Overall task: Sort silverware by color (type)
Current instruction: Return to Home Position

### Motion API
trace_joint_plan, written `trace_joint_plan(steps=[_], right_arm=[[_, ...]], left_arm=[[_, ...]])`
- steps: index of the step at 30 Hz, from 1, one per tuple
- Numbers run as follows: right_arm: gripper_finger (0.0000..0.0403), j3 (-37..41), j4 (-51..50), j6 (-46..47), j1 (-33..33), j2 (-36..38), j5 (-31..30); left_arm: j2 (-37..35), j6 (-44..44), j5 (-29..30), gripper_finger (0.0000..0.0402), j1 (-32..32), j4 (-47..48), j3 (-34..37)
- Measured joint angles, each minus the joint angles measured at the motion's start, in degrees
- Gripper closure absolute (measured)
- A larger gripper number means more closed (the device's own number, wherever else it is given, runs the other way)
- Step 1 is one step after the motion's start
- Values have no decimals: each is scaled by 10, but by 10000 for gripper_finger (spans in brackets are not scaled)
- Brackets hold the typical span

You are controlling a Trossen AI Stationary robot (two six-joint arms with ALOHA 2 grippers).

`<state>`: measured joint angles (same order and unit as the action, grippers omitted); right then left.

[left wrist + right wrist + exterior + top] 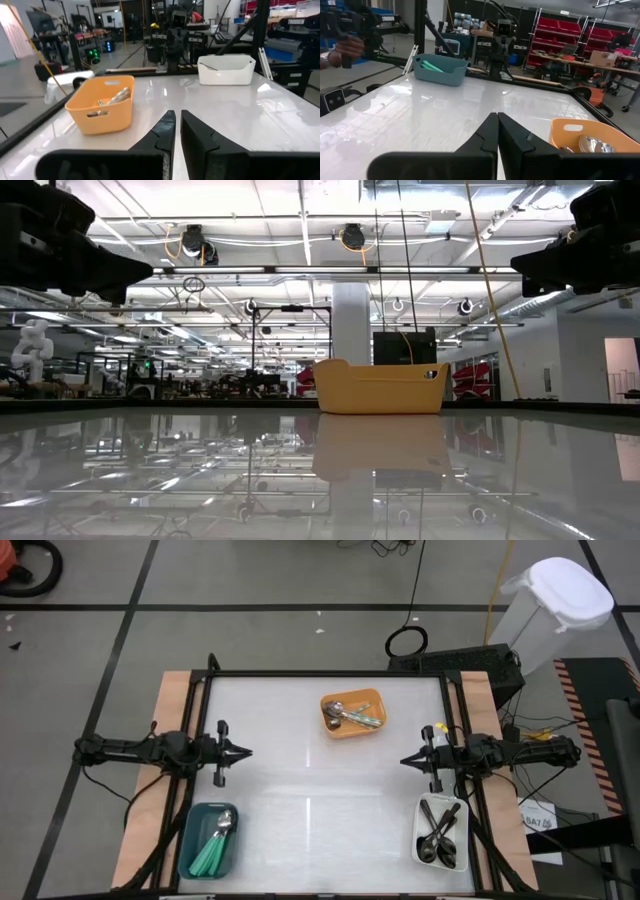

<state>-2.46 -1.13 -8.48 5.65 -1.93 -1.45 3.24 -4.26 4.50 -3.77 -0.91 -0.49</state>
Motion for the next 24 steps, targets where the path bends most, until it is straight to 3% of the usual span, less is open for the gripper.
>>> trace_joint_plan(steps=[10, 17, 24], right_arm=[[403, 0, 4, -1, 0, 0, 0], [403, 0, 5, -1, 0, 0, 0], [403, 0, 13, -1, 0, 0, 0]], left_arm=[[-6, 26, -4, 371, -9, -10, 1], [-30, -8, -34, 371, -9, -30, 1], [-26, 5, -33, 371, 7, 1, 0]])
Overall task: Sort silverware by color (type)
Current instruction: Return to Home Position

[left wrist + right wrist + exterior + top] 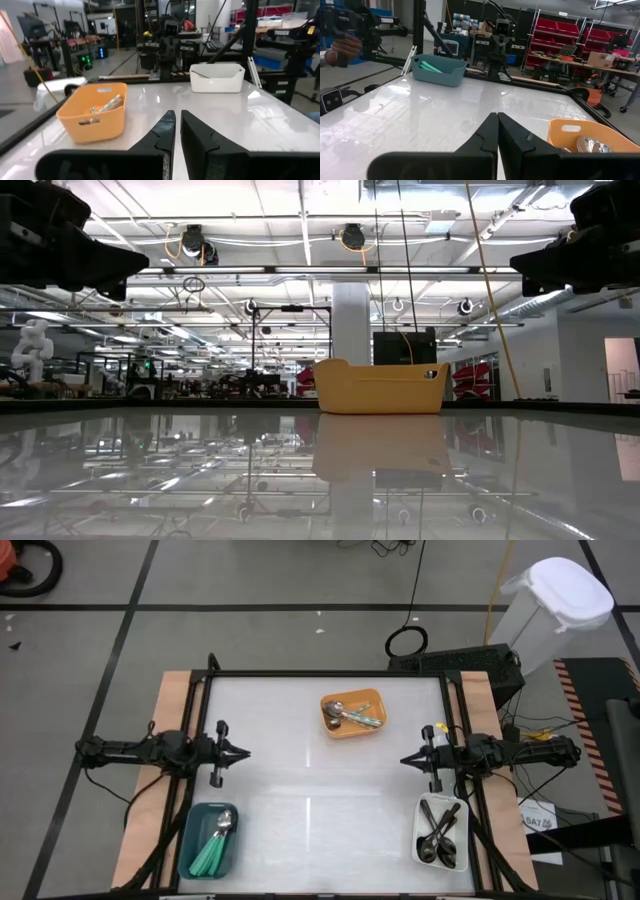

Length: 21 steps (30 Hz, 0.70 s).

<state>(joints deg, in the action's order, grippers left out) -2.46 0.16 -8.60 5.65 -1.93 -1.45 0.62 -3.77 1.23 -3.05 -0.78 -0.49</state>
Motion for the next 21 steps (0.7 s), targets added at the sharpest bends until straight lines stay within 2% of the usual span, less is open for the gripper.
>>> trace_joint_plan(steps=[4, 21], right_arm=[[403, 0, 10, 0, 0, 0, 0], [403, 0, 16, 0, 0, 0, 0]], left_arm=[[2, 24, -4, 371, 2, 2, 0], [2, 12, -3, 371, 1, 5, -1]])
